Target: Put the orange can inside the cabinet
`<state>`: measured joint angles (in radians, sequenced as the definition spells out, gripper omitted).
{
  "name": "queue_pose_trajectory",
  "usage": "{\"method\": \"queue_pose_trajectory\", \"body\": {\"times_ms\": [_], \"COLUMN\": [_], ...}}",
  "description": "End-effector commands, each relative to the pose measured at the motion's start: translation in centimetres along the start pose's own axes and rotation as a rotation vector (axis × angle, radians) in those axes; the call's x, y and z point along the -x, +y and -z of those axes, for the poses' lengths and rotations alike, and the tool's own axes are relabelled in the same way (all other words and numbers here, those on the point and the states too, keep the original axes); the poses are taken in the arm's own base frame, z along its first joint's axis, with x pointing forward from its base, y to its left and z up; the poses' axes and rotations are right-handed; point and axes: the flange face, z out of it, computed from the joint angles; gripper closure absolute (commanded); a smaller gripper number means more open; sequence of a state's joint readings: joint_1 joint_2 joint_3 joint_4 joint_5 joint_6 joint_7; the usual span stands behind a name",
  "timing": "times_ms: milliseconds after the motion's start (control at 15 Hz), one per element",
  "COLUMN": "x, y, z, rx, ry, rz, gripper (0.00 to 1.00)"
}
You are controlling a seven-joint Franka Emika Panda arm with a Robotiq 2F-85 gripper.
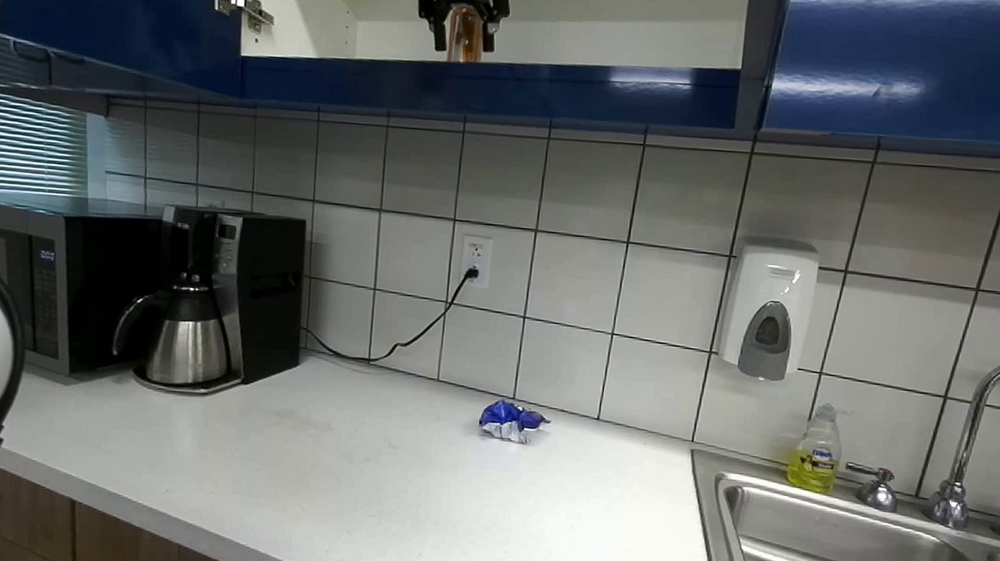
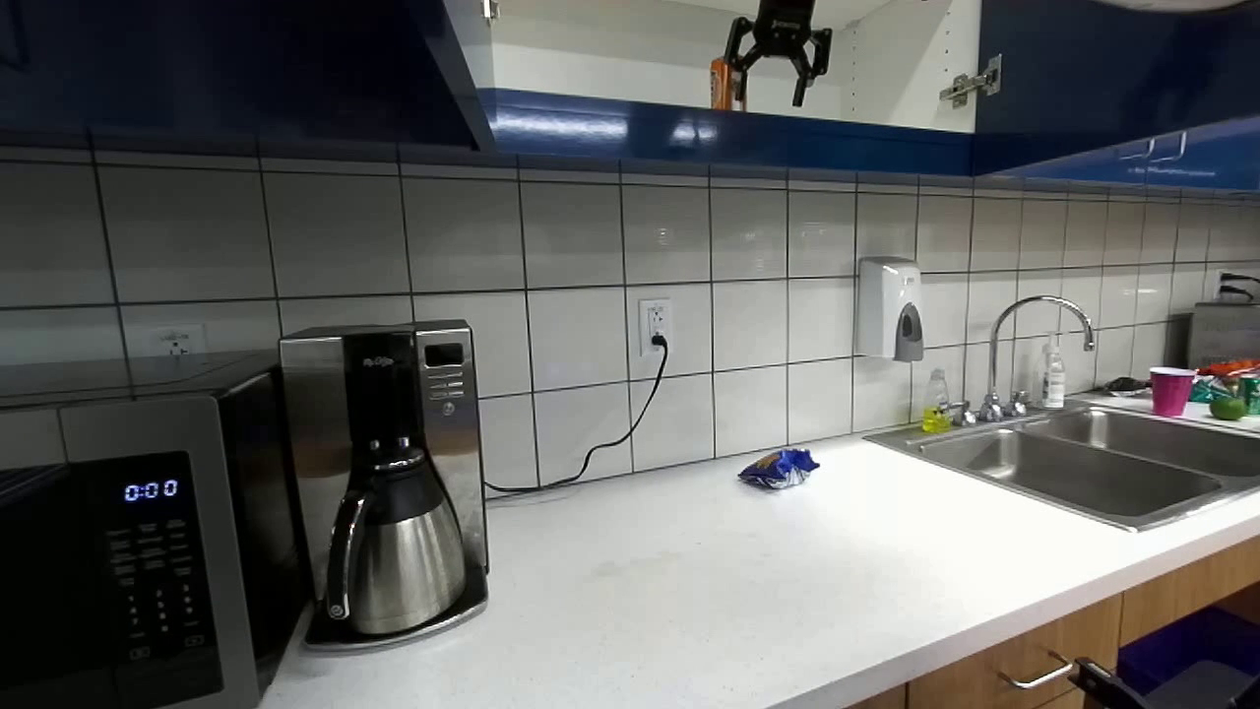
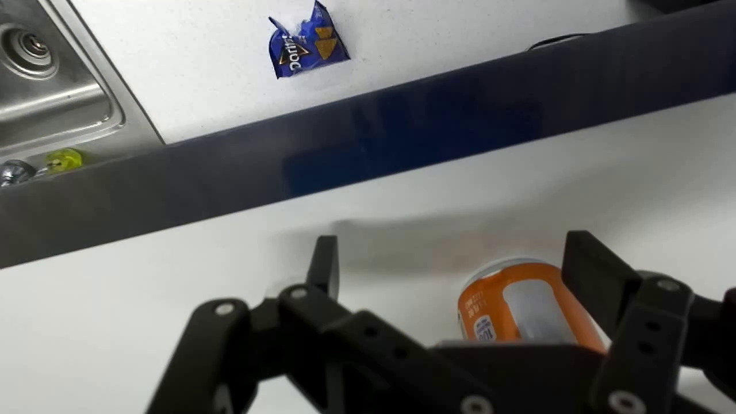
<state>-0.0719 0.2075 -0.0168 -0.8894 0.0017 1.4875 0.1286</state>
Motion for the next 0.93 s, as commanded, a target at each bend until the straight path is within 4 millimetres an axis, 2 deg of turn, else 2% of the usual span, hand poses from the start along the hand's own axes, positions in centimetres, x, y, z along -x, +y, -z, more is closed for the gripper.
{"method": "queue_pose_trajectory", "body": {"times_ms": [0, 467, 733, 867], "x": [2.3, 7.1, 10.6, 12.5], "y": [0.8, 2.0, 3.5, 4.4], "z": [0.6, -0.8, -3.0, -4.8], "rx": [-0.018, -0.05, -0.073, -0.079], "ry": [0.002, -0.013, -0.04, -0.073], "rz": [0.045, 0.118, 0.145, 0.157], "gripper": [0.0, 0.0, 0.0, 0.0]}}
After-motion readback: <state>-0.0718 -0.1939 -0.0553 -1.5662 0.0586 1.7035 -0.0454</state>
